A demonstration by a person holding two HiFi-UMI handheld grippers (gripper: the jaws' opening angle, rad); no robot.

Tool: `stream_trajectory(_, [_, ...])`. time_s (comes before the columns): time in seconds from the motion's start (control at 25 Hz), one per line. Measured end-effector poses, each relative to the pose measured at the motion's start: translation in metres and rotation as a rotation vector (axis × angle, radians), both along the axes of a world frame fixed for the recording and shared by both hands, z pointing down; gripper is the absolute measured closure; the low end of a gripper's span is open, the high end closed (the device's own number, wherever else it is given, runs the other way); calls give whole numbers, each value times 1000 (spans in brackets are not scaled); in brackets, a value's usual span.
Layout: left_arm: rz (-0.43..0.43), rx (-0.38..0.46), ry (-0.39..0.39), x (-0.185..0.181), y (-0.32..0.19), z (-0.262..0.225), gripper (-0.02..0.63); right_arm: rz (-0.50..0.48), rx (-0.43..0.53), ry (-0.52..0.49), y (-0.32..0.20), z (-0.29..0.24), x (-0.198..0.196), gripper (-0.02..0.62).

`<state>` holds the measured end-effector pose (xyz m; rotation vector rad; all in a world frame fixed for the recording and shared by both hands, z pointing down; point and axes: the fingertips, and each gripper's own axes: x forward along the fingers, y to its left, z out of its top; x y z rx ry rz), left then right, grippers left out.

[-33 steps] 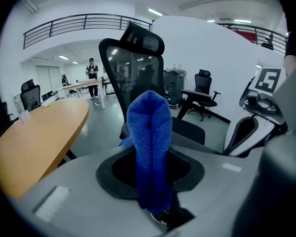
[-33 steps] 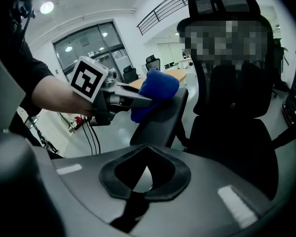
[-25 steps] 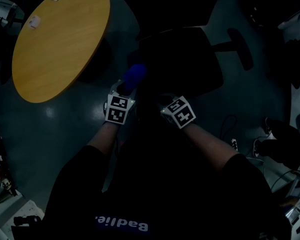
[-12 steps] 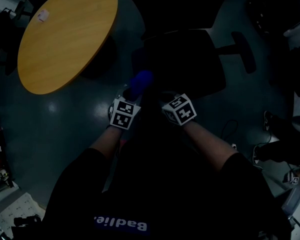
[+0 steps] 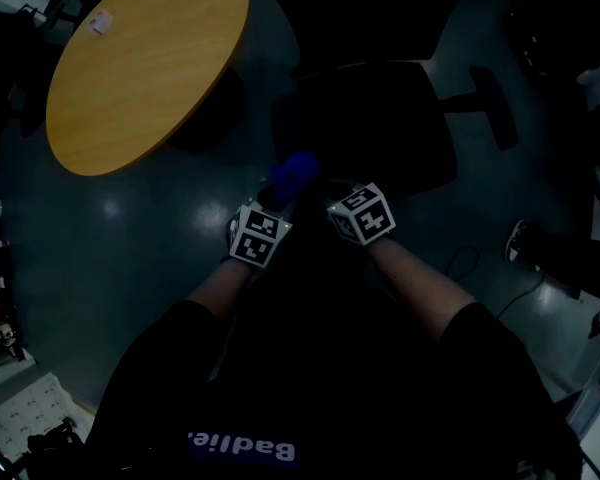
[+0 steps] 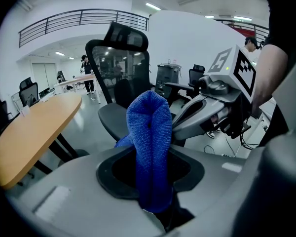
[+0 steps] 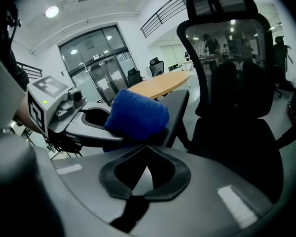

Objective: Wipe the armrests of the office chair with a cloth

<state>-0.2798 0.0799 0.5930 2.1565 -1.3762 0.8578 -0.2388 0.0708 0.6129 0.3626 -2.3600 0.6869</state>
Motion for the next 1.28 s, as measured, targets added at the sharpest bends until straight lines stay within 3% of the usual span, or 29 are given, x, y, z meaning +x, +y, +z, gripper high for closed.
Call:
stream_trajectory(0.64, [33,-25,11,11,18,-12,472,25,13,-24,5,-2,1,591])
stream_trajectory(0.96, [47,48,-17,-13,-32,-40,472,40,-5,-17,11,-5,14,591])
stream_trajectory(1.28, [98,121,-89,-35,-119,-62,472,45,-41,8,16,7,20,591])
